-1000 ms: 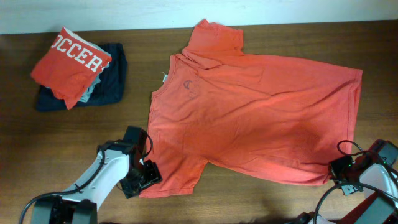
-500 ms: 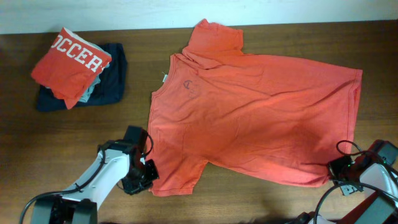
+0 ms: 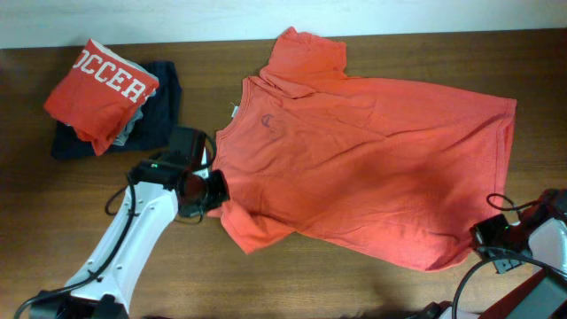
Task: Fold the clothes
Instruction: 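Lift the bottom hem with both grippers and fold it up toward the collar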
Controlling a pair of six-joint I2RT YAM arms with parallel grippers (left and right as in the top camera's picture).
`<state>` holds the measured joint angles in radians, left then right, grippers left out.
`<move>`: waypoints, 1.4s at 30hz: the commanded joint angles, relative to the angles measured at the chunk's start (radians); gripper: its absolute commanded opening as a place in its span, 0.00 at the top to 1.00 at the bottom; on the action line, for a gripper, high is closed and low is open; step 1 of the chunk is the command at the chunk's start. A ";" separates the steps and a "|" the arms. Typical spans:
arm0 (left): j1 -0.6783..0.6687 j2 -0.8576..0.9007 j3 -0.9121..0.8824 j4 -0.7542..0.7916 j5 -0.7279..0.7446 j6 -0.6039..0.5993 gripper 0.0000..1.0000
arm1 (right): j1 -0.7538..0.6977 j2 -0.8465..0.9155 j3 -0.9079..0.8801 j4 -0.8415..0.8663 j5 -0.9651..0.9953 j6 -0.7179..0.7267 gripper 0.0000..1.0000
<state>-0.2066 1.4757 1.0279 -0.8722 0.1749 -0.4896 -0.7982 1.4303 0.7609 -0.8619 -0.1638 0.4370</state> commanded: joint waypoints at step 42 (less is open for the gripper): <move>-0.058 0.304 0.368 0.574 -0.019 0.074 0.99 | 0.045 0.012 0.288 0.048 0.034 0.009 0.96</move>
<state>-0.2493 1.7470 1.3514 -0.3183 0.1600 -0.4629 -0.7841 1.4311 1.0210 -0.8299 -0.1726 0.4416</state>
